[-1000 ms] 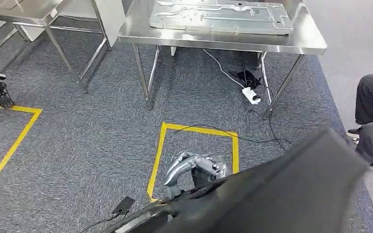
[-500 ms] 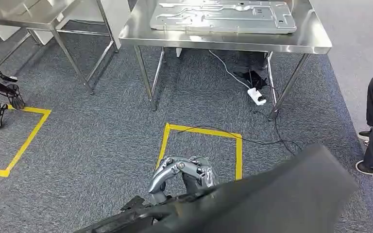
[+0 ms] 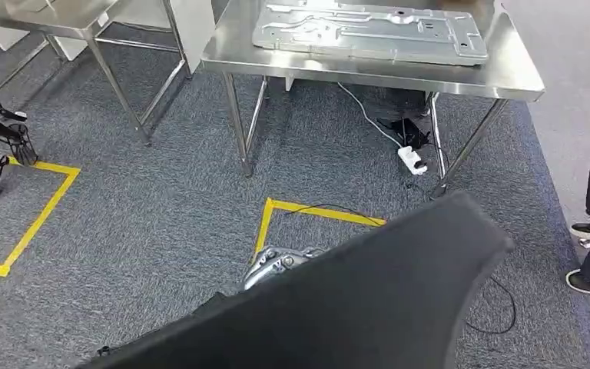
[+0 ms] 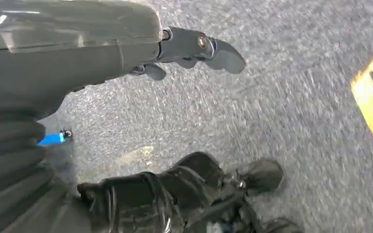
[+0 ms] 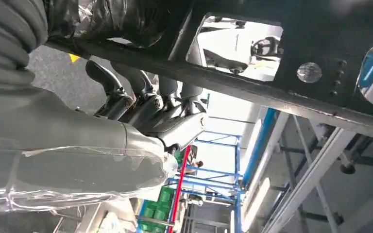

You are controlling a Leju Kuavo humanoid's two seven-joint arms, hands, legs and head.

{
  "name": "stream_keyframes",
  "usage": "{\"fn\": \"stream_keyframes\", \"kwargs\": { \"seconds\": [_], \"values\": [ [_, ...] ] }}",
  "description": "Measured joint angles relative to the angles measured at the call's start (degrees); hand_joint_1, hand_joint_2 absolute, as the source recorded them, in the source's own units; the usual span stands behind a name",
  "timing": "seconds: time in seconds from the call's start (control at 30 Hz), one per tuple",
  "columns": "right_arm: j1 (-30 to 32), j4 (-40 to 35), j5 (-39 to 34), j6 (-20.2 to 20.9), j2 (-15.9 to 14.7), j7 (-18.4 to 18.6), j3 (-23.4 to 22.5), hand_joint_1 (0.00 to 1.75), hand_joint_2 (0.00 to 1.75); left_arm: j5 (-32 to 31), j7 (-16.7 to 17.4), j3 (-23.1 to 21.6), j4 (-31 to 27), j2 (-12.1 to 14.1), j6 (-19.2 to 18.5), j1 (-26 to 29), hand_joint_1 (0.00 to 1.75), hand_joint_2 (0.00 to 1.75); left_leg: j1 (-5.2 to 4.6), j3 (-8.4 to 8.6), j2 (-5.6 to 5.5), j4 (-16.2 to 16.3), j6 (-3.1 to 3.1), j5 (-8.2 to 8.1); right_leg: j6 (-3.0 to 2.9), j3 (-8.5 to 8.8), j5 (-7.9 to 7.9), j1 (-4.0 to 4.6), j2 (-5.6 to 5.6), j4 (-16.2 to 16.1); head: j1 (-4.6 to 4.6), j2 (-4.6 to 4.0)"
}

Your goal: Take the parts from the cabinet and place them on the table.

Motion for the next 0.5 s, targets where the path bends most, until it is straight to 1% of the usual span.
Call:
{"fn": "stream_keyframes", "kwargs": {
  "seconds": [0.03,0.07,0.1,0.13,0.17,0.2,0.23,0.27,0.3,0.33,0.37,0.4,0.43,0.47,0.5],
  "values": [
    [0.00,0.00,0.00,0.00,-0.04,0.02,0.00,1.61,1.75,-0.07,0.13,-0.17,0.00,-0.18,0.00,-0.01,0.00,1.75,0.01,0.72,-0.06,0.02,-0.08,-0.53,-0.15,1.12,3.23,-0.02,0.00,-4.11,0.07,0.00],
    [-0.01,0.00,0.00,0.02,-0.04,0.02,0.00,1.61,1.75,-0.09,0.20,-0.20,0.00,-0.35,0.00,-0.07,0.00,1.75,0.03,1.29,-0.10,0.03,-0.22,-0.90,-0.25,2.57,5.93,-0.06,0.00,-8.11,0.09,0.00],
    [-0.01,0.00,0.00,0.09,-0.09,0.04,0.00,1.61,1.75,-0.11,0.26,-0.22,0.00,-0.44,0.00,-0.22,0.00,1.75,0.03,1.95,-0.14,0.03,-0.47,-1.49,-0.39,4.71,9.69,-0.08,0.03,-13.92,0.13,0.00],
    [0.03,0.02,-0.02,0.13,-0.15,0.09,0.00,1.61,1.75,-0.17,0.31,-0.22,0.00,-0.50,0.02,-0.39,0.00,1.75,-0.03,2.40,-0.19,-0.01,-0.81,-1.80,-0.68,5.06,8.70,0.06,0.17,-15.36,0.15,0.00],
    [0.00,0.00,-0.02,0.18,-0.17,0.15,0.00,1.61,1.75,-0.22,0.35,-0.22,0.00,-0.52,0.02,-0.70,0.00,1.75,-0.11,2.01,-0.30,0.04,-1.16,-2.01,-0.98,4.97,7.21,0.45,0.09,-16.31,0.31,0.00],
    [0.13,-0.02,-0.02,0.24,-0.17,0.22,0.00,1.61,1.75,-0.35,0.35,-0.24,0.00,-0.55,0.07,-0.80,0.00,1.75,-0.10,1.87,-0.21,-0.18,-1.53,-2.10,-1.40,5.49,8.71,0.28,0.08,-16.19,0.31,0.00],
    [0.17,-0.02,-0.02,0.28,-0.20,0.37,0.00,1.61,1.75,-0.42,0.37,-0.28,0.00,-0.66,0.04,-0.79,0.00,1.75,-0.19,2.30,-0.17,0.27,-1.73,-2.11,-1.77,5.46,8.41,0.31,0.14,-16.47,0.20,0.00],
    [0.15,-0.02,-0.02,0.35,-0.20,0.61,0.00,1.61,1.75,-0.44,0.39,-0.50,0.00,-0.68,0.07,-0.83,0.00,1.75,-0.22,2.65,-0.16,0.05,-1.94,-2.12,-2.00,5.85,8.42,0.27,0.21,-16.41,0.22,0.00],
    [0.17,-0.11,0.00,0.37,-0.20,0.66,0.00,1.61,1.75,-0.48,0.37,-0.59,0.00,-0.68,0.07,-0.85,0.00,1.75,-0.14,1.76,-0.05,1.18,-2.14,-2.33,-2.30,6.62,8.31,-0.02,0.20,-16.76,0.17,0.00],
    [0.11,-0.11,0.00,0.42,-0.20,0.68,0.00,1.61,1.75,-0.50,0.35,-0.61,0.00,-0.72,0.04,-0.90,0.00,1.75,-0.03,0.71,0.04,3.95,-2.29,-2.37,-2.61,7.23,8.06,-0.01,0.10,-16.91,0.26,0.00],
    [0.06,-0.11,0.04,0.48,-0.20,0.68,-0.02,1.61,1.75,-0.50,0.33,-0.61,0.00,-0.96,-0.02,-1.03,0.00,1.75,-0.03,-1.71,0.07,8.08,-2.55,-3.25,-2.92,7.53,7.82,-0.01,0.02,-16.98,0.15,0.00],
    [0.08,-0.11,0.04,0.59,-0.20,0.68,-0.02,1.61,1.75,-0.50,0.33,-0.63,0.00,-1.07,-0.07,-1.07,0.00,1.75,0.07,-4.45,0.08,12.28,-2.76,-4.77,-3.06,7.74,7.53,0.06,0.01,-16.97,0.22,0.00],
    [0.09,-0.11,0.07,0.66,-0.20,0.70,-0.02,1.61,1.75,-0.50,0.35,-0.65,0.00,-1.09,-0.11,-1.02,0.00,1.75,0.11,-6.88,0.08,15.60,-2.92,-6.52,-3.16,7.98,7.22,0.12,0.03,-16.97,0.20,0.00],
    [0.11,-0.11,0.09,0.68,-0.20,0.70,-0.02,1.61,1.75,-0.50,0.35,-0.68,0.00,-1.09,-0.13,-0.91,0.00,1.75,0.11,-8.81,0.08,17.62,-3.07,-7.78,-3.20,8.32,6.90,0.14,0.12,-16.95,0.20,0.00],
    [0.13,-0.11,0.09,0.70,-0.20,0.72,-0.02,1.61,1.75,-0.50,0.35,-0.79,0.00,-1.09,-0.13,-0.86,0.00,1.75,0.11,-9.53,0.08,17.18,-3.06,-7.47,-3.17,8.77,6.50,0.16,0.25,-16.94,0.20,0.00]
  ]
}}
